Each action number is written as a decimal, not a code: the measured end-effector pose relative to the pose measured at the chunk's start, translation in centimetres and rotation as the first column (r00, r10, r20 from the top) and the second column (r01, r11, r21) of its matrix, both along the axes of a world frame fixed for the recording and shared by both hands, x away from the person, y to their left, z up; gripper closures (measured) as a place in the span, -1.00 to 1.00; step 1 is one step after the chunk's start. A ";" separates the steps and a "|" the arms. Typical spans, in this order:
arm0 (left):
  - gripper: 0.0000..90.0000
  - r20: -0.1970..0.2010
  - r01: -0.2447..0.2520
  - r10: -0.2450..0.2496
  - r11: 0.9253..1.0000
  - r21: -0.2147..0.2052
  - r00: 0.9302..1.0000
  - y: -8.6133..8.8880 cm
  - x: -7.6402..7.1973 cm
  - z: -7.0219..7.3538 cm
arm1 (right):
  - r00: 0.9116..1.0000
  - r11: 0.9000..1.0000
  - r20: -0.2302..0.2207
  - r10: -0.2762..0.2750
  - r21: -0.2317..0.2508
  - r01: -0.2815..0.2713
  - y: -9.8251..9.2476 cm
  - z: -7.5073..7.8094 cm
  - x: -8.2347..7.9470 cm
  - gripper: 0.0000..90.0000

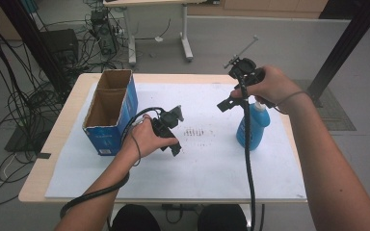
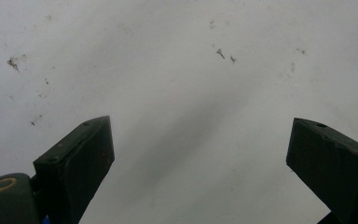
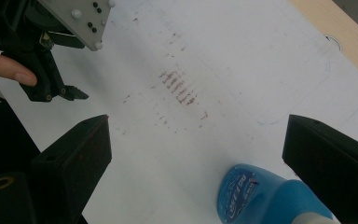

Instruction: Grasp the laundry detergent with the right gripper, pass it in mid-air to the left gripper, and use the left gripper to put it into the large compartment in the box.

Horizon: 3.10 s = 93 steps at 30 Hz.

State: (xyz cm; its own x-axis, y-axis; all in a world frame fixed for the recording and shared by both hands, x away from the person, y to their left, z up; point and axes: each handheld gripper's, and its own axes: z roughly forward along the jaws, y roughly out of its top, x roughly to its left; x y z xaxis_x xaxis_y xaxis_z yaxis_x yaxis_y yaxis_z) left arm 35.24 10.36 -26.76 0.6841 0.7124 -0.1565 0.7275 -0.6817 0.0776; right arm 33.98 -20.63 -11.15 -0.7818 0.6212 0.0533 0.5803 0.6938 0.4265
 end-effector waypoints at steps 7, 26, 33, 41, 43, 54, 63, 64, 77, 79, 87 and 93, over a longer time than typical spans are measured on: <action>-0.83 -0.007 -0.008 0.008 1.000 0.002 1.000 -0.1 0.0 -0.1 | 1.000 1.000 0.007 -0.024 0.007 0.024 -0.8 0.6 -0.2 -0.83; -0.83 -0.015 0.000 0.000 1.000 0.001 1.000 -0.5 0.0 -0.2 | 0.995 0.995 0.027 -0.096 0.013 0.095 -4.3 1.5 -0.6 -0.83; -0.83 -0.016 0.005 -0.005 1.000 0.002 1.000 -0.5 0.0 -0.2 | 0.991 0.991 0.022 -0.133 0.015 0.133 -5.5 1.5 -0.6 -0.83; -0.83 -0.022 0.000 0.000 1.000 0.004 1.000 -0.4 0.1 -0.3 | 0.985 0.985 0.015 -0.174 0.022 0.173 -7.0 1.4 -0.5 -0.83; -0.83 -0.023 0.000 0.000 1.000 0.005 1.000 -0.5 0.1 -0.3 | 0.982 0.982 0.013 -0.187 0.025 0.186 -7.5 1.3 -0.4 -0.83; -0.83 -0.031 0.008 -0.007 1.000 0.005 0.999 -0.7 0.2 -0.4 | 0.975 0.974 0.002 -0.224 0.021 0.224 -8.8 0.9 -0.4 -0.83; -0.83 -0.034 0.006 -0.006 1.000 0.007 0.999 -0.9 0.3 -0.2 | 0.971 0.970 -0.007 -0.241 0.022 0.241 -9.7 0.3 -0.6 -0.83; -0.83 -0.032 0.009 -0.009 1.000 0.006 0.999 -0.9 0.3 -0.2 | 0.971 0.970 -0.007 -0.241 0.022 0.241 -9.7 0.3 -0.6 -0.83; -0.83 -0.033 0.012 -0.012 1.000 0.006 0.999 -1.1 0.4 -0.1 | 0.966 0.966 -0.023 -0.257 0.029 0.258 -10.4 -0.8 -1.0 -0.83; -0.83 -0.033 0.011 -0.010 1.000 0.006 0.999 -1.2 0.3 0.0 | 0.967 0.967 -0.024 -0.255 0.025 0.255 -10.4 -1.0 -1.0 -0.83; -0.83 -0.035 0.017 -0.017 1.000 0.005 0.999 -1.5 0.3 0.0 | 0.966 0.967 -0.028 -0.256 0.010 0.256 -10.1 -1.8 -1.3 -0.83; -0.83 -0.038 0.017 -0.016 1.000 0.006 0.999 -1.5 0.3 -0.2 | 0.968 0.968 -0.030 -0.251 0.012 0.251 -10.3 -2.1 -1.6 -0.83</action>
State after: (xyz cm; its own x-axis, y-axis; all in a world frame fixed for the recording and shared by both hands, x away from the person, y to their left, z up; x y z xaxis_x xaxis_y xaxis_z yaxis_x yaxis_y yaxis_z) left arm 35.54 8.88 -26.94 0.6894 0.7020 -0.1787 0.7186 -0.6939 0.0457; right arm 32.38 -30.93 -13.29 -0.5990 0.7963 0.0845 0.7471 0.5176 0.4171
